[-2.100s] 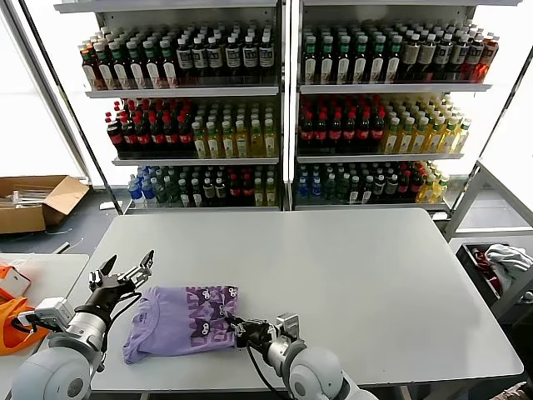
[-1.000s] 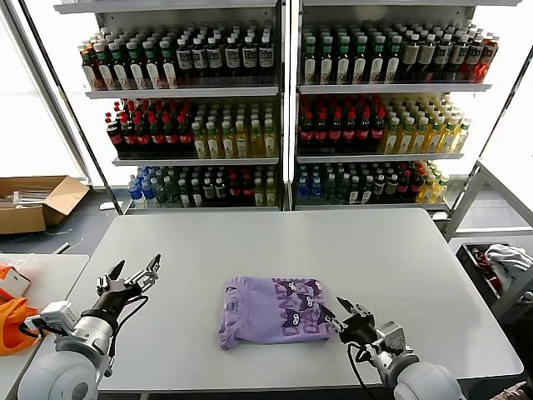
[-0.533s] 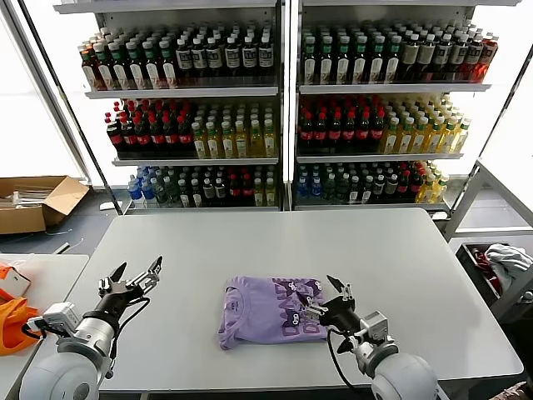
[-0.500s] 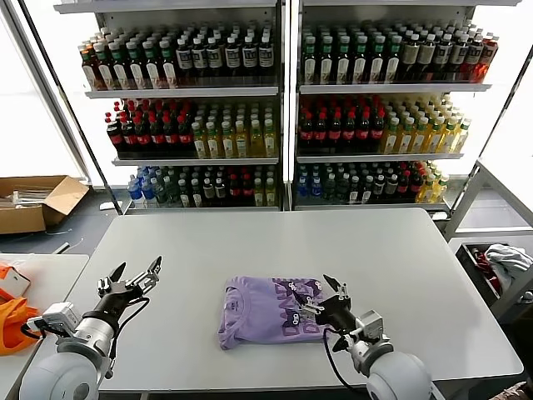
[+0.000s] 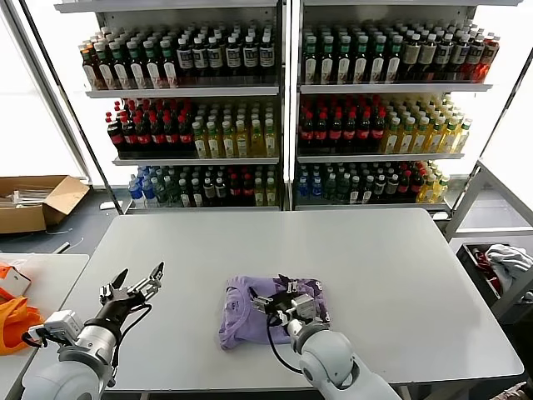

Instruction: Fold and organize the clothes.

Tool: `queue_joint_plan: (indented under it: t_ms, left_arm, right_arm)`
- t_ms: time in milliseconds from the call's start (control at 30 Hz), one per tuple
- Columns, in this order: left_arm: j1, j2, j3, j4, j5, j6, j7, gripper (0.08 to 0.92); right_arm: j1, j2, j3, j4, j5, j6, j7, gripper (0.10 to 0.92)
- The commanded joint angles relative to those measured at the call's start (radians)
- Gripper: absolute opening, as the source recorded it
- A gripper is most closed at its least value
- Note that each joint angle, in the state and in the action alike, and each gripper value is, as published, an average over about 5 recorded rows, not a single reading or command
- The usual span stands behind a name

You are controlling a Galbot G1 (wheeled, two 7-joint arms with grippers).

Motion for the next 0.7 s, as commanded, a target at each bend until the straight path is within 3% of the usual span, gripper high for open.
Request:
queue_joint_plan:
  t_ms: [33, 267, 433, 700]
  left_arm:
    - [0.003, -0.020, 0.000, -0.002, 0.002, 0.002, 0.005, 0.823]
    - [-0.001, -0.014, 0.003, -0.003, 0.001, 0.001, 0.008, 0.823]
    - [0.005, -0.007, -0.004, -0.005, 0.003, -0.003, 0.019, 0.823]
    - [0.013, 0.019, -0.044, 0.013, 0.024, -0.030, 0.074, 0.823]
  right_arm:
    - [0.081, 0.000, -0.109, -0.040, -0.001, -0.072, 0.056, 0.823]
    - [0.076, -0.077, 0.013, 0.204, 0.050, 0.023, 0.050, 0.823]
    - [-0.045, -0.193, 0.256, 0.386, 0.086, 0.127, -0.036, 0.823]
    - [-0.427, -0.227, 0.656, 0.445, 0.040, 0.323, -0.189, 0.823]
